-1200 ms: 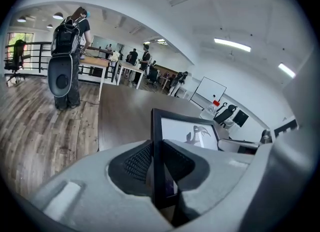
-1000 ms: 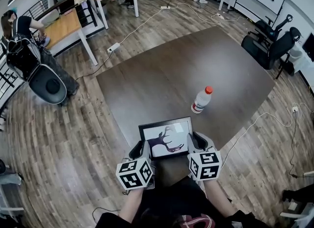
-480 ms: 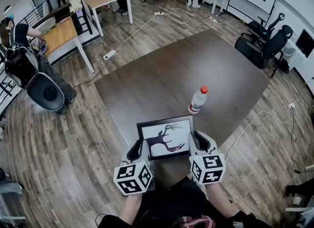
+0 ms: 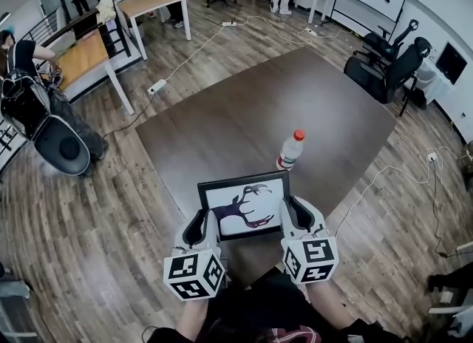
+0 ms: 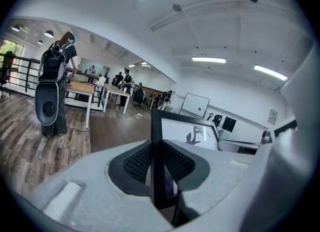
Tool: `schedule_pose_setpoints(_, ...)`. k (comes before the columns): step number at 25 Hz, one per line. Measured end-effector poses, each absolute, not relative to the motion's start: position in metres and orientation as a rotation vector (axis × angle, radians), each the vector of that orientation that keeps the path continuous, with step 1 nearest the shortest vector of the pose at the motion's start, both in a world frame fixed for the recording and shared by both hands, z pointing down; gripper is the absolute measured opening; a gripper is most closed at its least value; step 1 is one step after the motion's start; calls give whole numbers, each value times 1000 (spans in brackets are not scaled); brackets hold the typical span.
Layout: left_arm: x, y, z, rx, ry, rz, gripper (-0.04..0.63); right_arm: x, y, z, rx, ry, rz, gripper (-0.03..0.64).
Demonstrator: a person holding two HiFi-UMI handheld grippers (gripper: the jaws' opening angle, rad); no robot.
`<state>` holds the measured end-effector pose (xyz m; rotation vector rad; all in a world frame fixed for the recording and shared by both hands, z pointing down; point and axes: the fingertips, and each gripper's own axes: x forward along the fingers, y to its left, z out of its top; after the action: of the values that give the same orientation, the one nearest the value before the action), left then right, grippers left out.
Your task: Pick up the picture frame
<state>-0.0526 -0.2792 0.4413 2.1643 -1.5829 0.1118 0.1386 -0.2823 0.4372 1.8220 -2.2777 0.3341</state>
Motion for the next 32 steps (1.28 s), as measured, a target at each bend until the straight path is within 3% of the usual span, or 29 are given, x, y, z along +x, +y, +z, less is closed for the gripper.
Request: schedule_pose_setpoints(32,-56,-264,385,2309,-1660,23,78,136,-263,384,1939,-2387,218,71)
